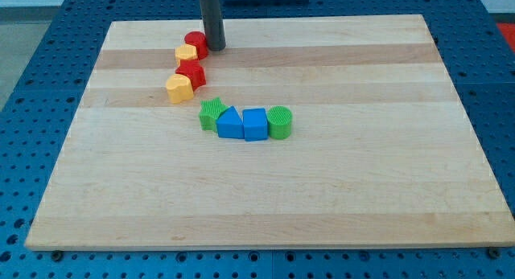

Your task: Place the arm right to the red circle

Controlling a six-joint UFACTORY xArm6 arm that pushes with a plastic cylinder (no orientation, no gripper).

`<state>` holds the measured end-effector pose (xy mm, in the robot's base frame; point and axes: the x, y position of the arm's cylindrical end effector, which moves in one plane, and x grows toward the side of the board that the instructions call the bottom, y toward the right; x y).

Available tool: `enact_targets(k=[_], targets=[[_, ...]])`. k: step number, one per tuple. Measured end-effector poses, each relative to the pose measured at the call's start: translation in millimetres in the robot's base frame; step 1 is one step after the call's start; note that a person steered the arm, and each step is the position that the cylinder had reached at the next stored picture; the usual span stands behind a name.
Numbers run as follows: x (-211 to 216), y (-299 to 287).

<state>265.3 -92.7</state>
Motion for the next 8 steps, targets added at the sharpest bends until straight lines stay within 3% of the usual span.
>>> enact_targets(k=[2, 3, 4, 5, 8], targets=[[0.0, 19.3], [4.3, 74.4], [19.0, 88.5], [30.2, 90.6], [-1.3, 90.7]])
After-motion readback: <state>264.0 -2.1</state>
